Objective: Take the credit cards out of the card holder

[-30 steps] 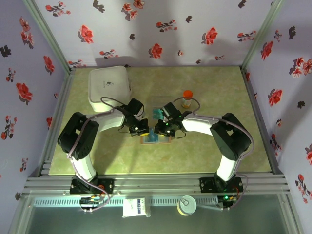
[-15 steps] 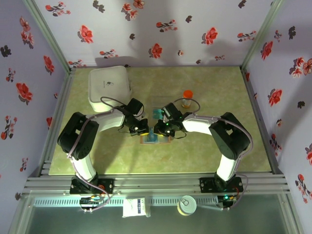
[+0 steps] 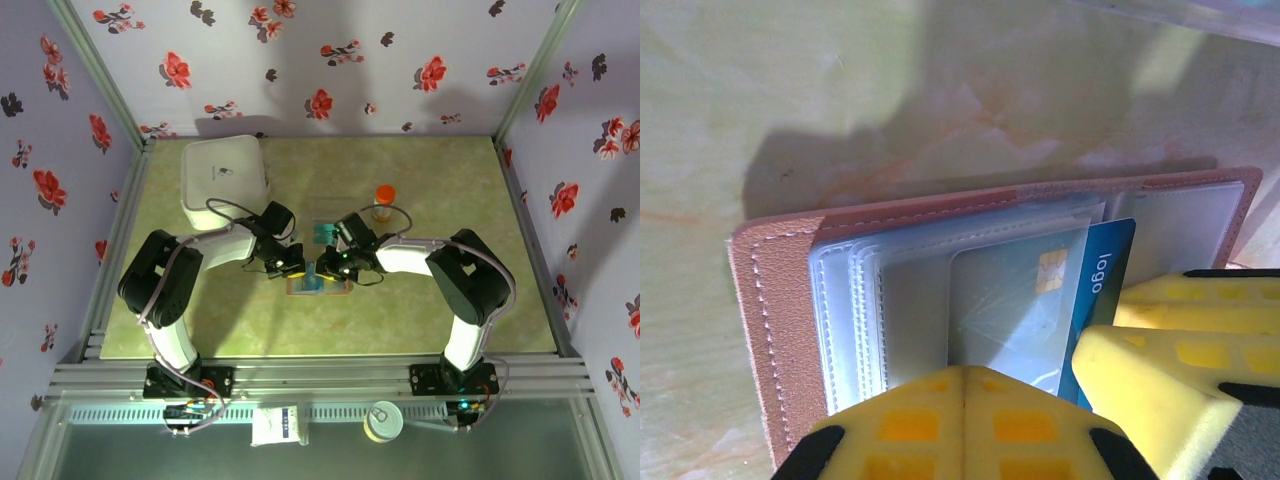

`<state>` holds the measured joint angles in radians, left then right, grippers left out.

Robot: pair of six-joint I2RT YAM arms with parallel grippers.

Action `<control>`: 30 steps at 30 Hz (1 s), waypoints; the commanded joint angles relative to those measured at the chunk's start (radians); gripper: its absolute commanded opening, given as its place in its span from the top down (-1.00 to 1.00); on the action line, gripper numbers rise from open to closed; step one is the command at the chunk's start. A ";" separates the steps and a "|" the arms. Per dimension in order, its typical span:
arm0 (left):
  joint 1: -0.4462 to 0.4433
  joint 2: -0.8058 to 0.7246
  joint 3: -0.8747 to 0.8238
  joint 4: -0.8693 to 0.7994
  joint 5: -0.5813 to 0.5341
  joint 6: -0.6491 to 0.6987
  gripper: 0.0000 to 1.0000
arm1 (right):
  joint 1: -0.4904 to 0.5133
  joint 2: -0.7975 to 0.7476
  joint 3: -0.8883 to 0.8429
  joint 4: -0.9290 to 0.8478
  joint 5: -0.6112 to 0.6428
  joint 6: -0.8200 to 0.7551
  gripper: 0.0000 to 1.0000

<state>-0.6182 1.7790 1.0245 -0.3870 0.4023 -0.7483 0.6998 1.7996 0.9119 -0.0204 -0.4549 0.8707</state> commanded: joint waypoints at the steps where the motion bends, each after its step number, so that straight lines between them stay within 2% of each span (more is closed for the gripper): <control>1: -0.003 -0.003 -0.004 -0.038 -0.020 0.019 0.98 | -0.006 0.005 -0.026 0.056 -0.035 0.030 0.63; 10: -0.003 -0.010 -0.004 -0.041 -0.023 0.017 0.94 | -0.021 -0.027 -0.045 0.040 -0.022 0.021 0.73; 30: -0.003 -0.022 -0.008 -0.051 -0.036 0.017 0.93 | -0.048 -0.148 -0.046 -0.141 0.062 -0.058 0.77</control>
<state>-0.6182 1.7779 1.0241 -0.3904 0.3923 -0.7483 0.6590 1.6863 0.8646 -0.0849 -0.4374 0.8448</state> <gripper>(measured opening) 0.044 0.116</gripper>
